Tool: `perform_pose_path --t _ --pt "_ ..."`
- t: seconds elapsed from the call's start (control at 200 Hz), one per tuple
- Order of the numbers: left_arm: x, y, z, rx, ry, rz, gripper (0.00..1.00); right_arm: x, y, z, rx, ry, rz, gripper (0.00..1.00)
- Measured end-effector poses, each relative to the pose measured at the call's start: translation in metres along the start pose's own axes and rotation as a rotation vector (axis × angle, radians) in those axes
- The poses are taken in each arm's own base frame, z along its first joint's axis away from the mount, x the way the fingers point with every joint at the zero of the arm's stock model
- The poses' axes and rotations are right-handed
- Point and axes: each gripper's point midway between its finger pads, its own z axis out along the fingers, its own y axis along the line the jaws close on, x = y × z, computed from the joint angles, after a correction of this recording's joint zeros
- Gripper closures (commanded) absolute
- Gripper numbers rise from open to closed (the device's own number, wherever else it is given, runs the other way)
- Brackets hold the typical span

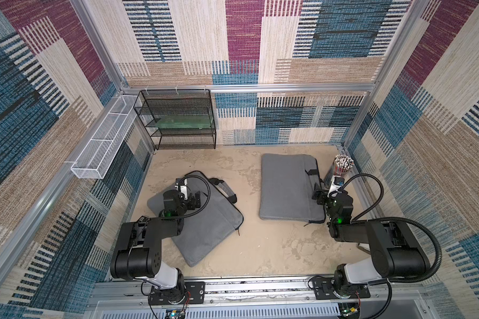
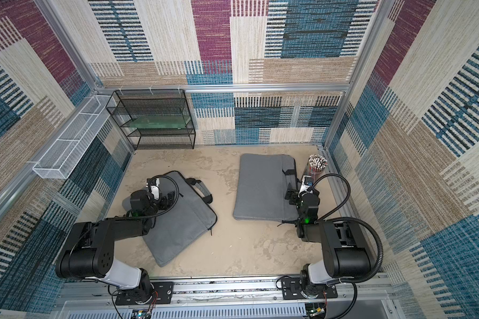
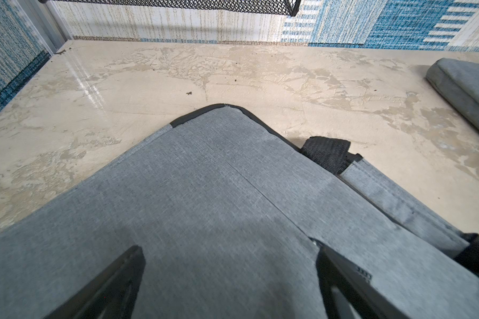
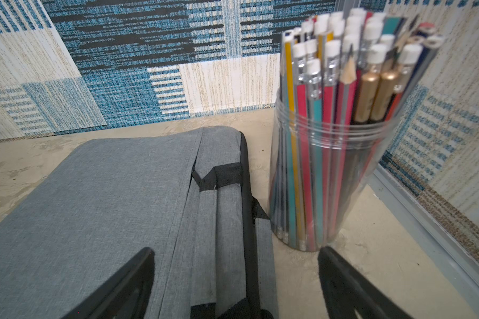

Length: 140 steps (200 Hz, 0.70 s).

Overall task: Open the zippered laptop bag and take out the laptop
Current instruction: Adjust the zippered laptop bag at the center of the board.

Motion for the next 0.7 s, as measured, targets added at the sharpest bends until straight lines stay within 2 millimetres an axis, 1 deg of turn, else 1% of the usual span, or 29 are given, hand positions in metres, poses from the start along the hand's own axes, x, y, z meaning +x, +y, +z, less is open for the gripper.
perform_pose_path --t 0.701 --pt "-0.0002 0.0003 -0.0001 -0.002 -0.001 0.000 0.01 -0.0004 0.0001 0.0002 0.000 -0.001 -0.001 0.05"
